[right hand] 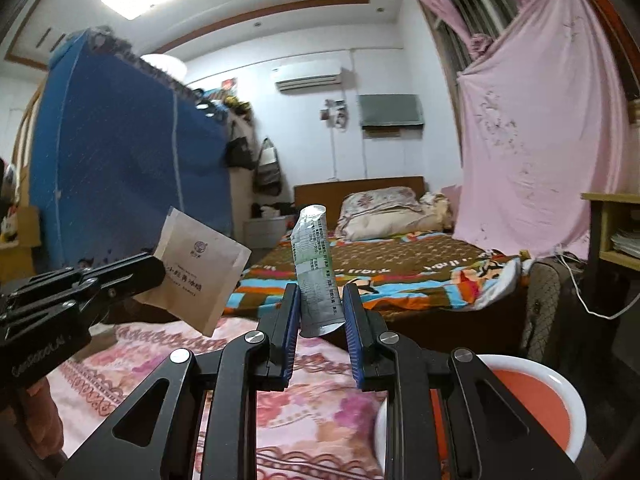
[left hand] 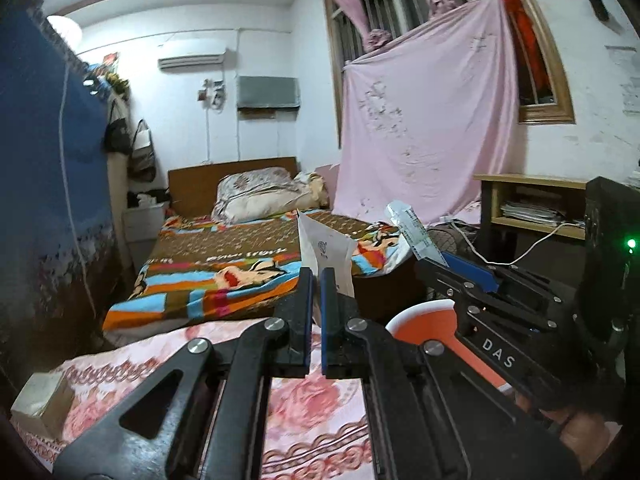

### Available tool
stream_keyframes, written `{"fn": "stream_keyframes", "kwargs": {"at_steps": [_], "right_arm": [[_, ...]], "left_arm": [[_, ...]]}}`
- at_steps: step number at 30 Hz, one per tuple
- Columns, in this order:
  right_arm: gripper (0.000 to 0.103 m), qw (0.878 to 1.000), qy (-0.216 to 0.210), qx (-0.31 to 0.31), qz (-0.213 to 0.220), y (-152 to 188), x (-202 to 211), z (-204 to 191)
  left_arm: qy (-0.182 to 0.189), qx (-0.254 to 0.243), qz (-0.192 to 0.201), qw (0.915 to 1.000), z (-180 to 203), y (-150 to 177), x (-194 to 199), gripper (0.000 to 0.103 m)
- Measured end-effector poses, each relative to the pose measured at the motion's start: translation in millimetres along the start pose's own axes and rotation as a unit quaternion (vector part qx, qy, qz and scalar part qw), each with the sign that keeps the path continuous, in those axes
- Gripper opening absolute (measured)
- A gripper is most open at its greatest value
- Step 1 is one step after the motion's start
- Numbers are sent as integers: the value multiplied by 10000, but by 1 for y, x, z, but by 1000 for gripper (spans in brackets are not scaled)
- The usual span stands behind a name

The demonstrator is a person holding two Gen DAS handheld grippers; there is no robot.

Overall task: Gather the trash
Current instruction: 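Lift the sachet and tube with both tools toward the orange bucket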

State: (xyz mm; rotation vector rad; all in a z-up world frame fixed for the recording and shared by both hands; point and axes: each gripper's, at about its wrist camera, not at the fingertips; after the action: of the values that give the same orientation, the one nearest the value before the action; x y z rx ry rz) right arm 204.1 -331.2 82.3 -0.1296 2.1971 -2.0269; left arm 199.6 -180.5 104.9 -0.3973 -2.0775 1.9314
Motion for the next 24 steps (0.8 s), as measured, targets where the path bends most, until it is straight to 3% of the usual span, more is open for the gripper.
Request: {"fn": "stream_keyframes", "kwargs": {"at_steps": [13, 24], "right_arm": [[20, 9963, 748, -418, 30, -5, 9, 53], [20, 9926, 988, -691, -111, -1, 9, 74]], "left_arm": [[477, 26, -103, 9988, 43, -2, -29, 0], [638, 59, -248, 9976, 58, 1, -43, 0]]}}
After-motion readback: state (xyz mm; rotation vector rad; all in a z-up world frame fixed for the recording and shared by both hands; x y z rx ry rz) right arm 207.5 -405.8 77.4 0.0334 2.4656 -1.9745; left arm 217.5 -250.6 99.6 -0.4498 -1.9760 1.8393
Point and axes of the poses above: each gripper's, at about its wrist camera, not at the fingertips, and x roughly against the way its jaws point, z to its right, y to its underside, and after that the axes turned 9 degrees about z, right-handed
